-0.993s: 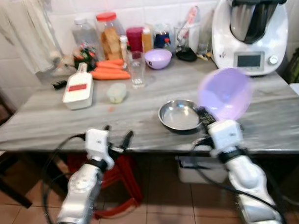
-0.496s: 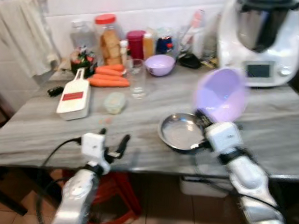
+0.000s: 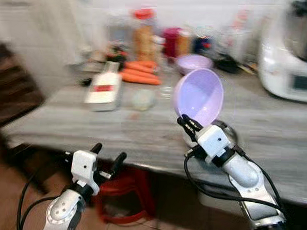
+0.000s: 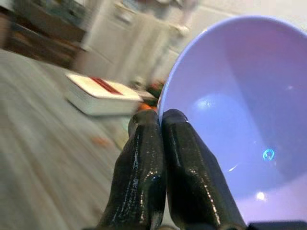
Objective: Setting the table
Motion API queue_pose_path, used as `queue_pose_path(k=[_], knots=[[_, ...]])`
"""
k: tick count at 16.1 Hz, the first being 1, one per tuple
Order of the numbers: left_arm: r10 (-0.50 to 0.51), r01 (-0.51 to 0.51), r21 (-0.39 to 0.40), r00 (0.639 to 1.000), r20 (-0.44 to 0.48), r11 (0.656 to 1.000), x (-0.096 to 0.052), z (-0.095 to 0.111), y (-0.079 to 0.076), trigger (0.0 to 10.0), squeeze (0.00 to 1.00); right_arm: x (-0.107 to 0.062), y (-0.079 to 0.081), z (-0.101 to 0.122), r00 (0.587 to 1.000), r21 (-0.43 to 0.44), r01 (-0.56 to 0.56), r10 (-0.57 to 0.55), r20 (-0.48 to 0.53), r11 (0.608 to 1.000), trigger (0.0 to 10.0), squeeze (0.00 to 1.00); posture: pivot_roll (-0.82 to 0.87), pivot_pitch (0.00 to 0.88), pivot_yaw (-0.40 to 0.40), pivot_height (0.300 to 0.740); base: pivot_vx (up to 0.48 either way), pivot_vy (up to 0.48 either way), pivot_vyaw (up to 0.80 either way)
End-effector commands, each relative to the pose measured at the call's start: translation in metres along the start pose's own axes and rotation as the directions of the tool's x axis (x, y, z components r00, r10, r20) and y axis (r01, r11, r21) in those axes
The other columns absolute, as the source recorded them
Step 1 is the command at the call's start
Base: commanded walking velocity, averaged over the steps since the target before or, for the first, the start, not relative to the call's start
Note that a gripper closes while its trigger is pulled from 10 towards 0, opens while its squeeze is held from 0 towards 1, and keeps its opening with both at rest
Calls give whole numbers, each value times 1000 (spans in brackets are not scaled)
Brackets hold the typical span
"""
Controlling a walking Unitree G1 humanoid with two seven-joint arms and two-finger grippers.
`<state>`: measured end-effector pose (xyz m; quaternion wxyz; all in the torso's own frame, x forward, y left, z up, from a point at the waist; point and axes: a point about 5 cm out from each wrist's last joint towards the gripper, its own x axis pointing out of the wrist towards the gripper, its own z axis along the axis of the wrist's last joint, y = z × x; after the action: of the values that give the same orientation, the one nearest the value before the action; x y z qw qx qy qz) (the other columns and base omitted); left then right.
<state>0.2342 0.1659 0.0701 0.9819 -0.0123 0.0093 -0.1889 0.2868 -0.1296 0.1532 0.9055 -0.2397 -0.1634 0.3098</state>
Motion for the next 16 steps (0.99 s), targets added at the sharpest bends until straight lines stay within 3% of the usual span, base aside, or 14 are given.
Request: queue_pose_path(k=[1, 5, 9, 12, 16], knots=[[-32, 32, -6, 999, 17, 999, 2, 5, -3, 10000, 0, 2, -2, 0, 1000, -1, -7, 7, 8, 1000, 10000, 0, -12, 0, 101, 740, 0, 0, 0], [-167, 169, -43, 985, 45, 985, 4, 12, -15, 10000, 0, 9, -9, -12, 991, 12, -117, 117, -65, 993, 10000, 0, -16, 0, 102, 740, 0, 0, 0], [-181, 183, -40, 982, 48, 982, 6, 15, -16, 10000, 0, 15, -22, -26, 958, -17, -242, 236, -164, 970, 10000, 0, -28, 0, 109, 740, 0, 0, 0], [-196, 198, -50, 980, 45, 979, 7, 14, -17, 10000, 0, 21, -21, -32, 903, -72, -398, 376, -210, 915, 10000, 0, -19, 0, 108, 740, 0, 0, 0], [-203, 205, -68, 978, 42, 976, 7, 10, -18, 10000, 0, 21, -22, -41, 868, -75, -458, 427, -254, 886, 10000, 0, -9, 0, 102, 740, 0, 0, 0]])
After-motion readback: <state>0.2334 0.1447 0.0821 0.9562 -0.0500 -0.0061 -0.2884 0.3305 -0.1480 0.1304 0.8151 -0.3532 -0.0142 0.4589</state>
